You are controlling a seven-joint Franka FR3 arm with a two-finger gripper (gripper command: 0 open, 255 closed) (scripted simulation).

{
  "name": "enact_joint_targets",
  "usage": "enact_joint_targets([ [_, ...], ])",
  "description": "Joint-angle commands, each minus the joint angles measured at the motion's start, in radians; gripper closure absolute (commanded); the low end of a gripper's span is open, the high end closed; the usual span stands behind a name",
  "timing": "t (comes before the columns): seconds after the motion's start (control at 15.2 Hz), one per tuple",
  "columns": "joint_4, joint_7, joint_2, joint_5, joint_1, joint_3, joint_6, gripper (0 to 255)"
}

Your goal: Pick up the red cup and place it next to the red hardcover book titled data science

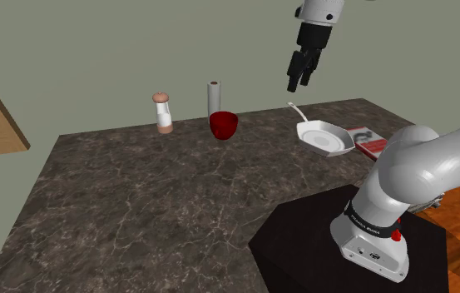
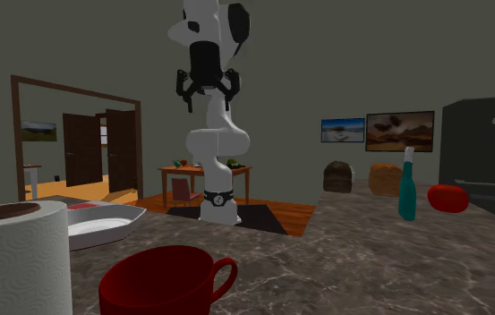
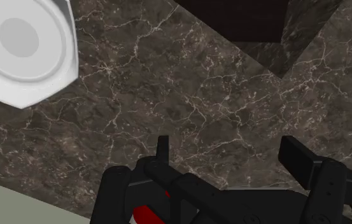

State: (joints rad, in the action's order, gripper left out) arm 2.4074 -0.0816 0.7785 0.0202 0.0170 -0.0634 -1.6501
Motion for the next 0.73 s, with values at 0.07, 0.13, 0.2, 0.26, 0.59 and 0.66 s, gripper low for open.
enact_joint_targets([
  [0.07, -0.002, 0.002, -0.035, -0.001, -0.002, 0.005, -0.029, 0],
  [0.13, -0.006, 0.004, -0.07, -0.003, -0.005, 0.009, -0.058, 0],
  [0.2, -0.012, 0.007, -0.107, -0.005, -0.007, 0.013, -0.086, 0],
  [0.26, -0.018, 0.009, -0.144, -0.007, -0.009, 0.017, -0.113, 0],
  [0.59, -0.073, 0.023, -0.336, -0.021, -0.016, 0.038, -0.234, 0],
  [0.66, -0.087, 0.027, -0.375, -0.025, -0.017, 0.042, -0.255, 0],
])
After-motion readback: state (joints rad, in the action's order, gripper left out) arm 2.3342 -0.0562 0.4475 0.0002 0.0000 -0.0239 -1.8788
